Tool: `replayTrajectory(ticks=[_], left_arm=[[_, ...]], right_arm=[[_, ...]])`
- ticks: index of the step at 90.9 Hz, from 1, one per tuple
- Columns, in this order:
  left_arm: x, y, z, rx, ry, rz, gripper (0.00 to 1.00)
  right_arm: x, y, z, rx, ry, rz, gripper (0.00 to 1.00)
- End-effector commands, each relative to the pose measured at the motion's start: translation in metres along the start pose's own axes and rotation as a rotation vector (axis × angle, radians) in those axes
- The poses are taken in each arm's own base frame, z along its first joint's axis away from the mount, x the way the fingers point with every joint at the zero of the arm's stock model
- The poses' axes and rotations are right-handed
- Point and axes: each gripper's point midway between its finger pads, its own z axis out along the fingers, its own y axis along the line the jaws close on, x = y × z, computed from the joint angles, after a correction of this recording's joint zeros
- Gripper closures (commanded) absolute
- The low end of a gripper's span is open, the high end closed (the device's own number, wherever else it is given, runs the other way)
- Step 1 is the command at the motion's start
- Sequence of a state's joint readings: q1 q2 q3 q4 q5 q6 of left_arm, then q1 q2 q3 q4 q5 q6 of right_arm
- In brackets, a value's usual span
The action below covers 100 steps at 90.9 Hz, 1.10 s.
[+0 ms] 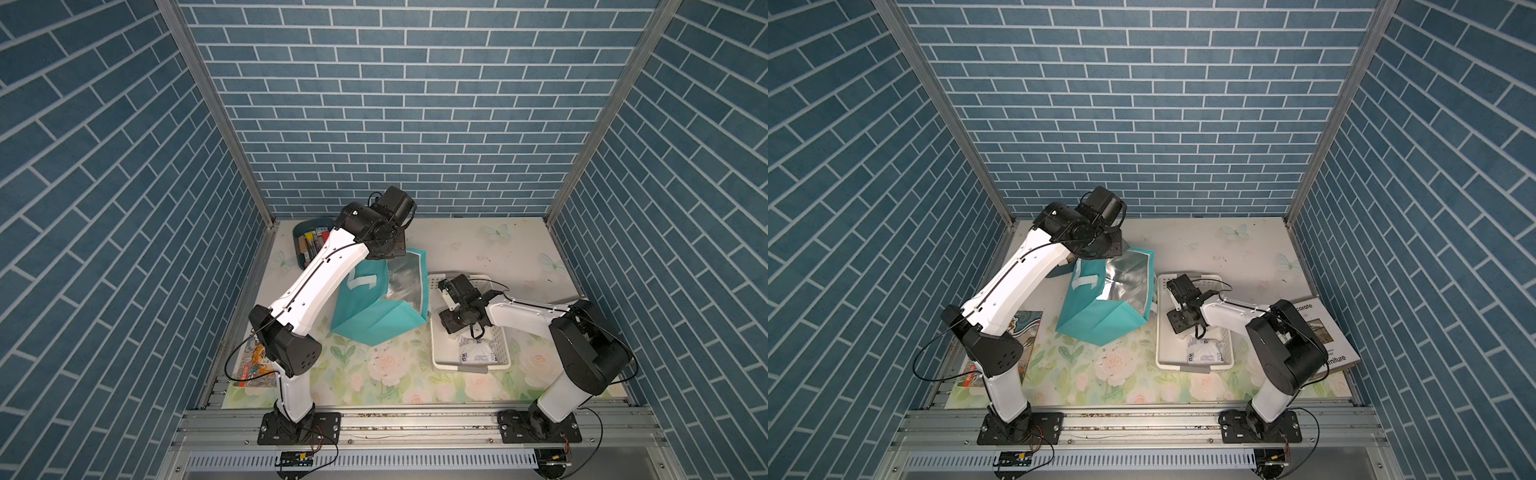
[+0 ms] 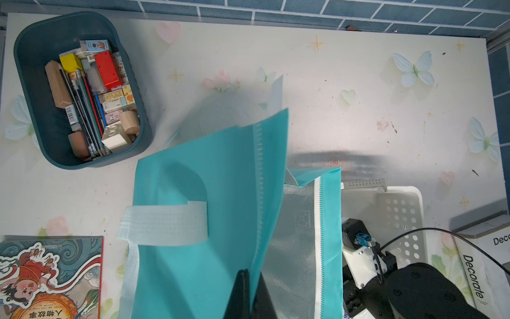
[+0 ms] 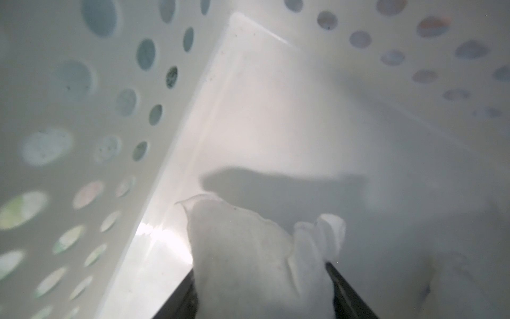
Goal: Place the ice pack in the delivery bag
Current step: Pick up the ice pack from the bin, then place the ice pack in the delivery bag.
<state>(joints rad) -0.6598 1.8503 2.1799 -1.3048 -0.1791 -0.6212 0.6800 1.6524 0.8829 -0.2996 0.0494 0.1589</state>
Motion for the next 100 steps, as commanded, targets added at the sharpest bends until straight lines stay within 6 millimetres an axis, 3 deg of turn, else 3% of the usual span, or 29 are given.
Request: replayTrajectory(ticks=[1, 13, 20, 35, 47, 53, 57, 64, 72, 80, 100], left_arm=[[0.000, 0.004, -0.005, -0.010, -0.006, 0.000, 1.00], [0.000, 0.004, -0.004, -0.012, -0.006, 0.003, 1.00], [0.001, 0.004, -0.004, -0.015, -0.005, 0.003, 1.00], [0.001, 0.003, -0.004, -0.010, -0.003, 0.004, 1.00], [0.001, 0.002, -0.004, -0.009, -0.001, 0.005, 1.00], [0.000, 0.002, -0.003, -0.009, -0.004, 0.006, 1.00], [0.000, 0.002, -0.003, -0.008, -0.003, 0.005, 1.00], [-0.001, 0.000, -0.004, -0.002, -0.006, 0.004, 1.00], [-0.002, 0.000, -0.005, -0.001, -0.008, 0.002, 1.00], [-0.001, 0.000, -0.004, -0.002, -0.006, 0.003, 1.00], [0.004, 0.003, -0.003, -0.009, 0.006, 0.001, 1.00]], right_arm=[[0.004, -0.001, -0.017, 0.002, -0.005, 0.008, 0.69], [-0.022, -0.002, -0.054, -0.009, -0.129, 0.046, 0.94], [-0.042, -0.005, -0.087, -0.014, -0.231, 0.074, 0.99], [-0.094, 0.000, -0.187, -0.109, -0.543, 0.126, 1.00], [-0.130, 0.032, -0.275, -0.345, -0.817, 0.084, 1.00], [-0.141, 0.050, -0.301, -0.460, -0.864, 0.046, 1.00], [-0.149, 0.061, -0.306, -0.505, -0.851, 0.026, 1.00], [-0.157, 0.076, -0.294, -0.479, -0.760, -0.028, 1.00], [-0.160, 0.094, -0.256, -0.433, -0.615, -0.095, 1.00], [-0.159, 0.108, -0.234, -0.457, -0.540, -0.119, 1.00], [-0.162, 0.113, -0.217, -0.478, -0.546, -0.082, 1.00]])
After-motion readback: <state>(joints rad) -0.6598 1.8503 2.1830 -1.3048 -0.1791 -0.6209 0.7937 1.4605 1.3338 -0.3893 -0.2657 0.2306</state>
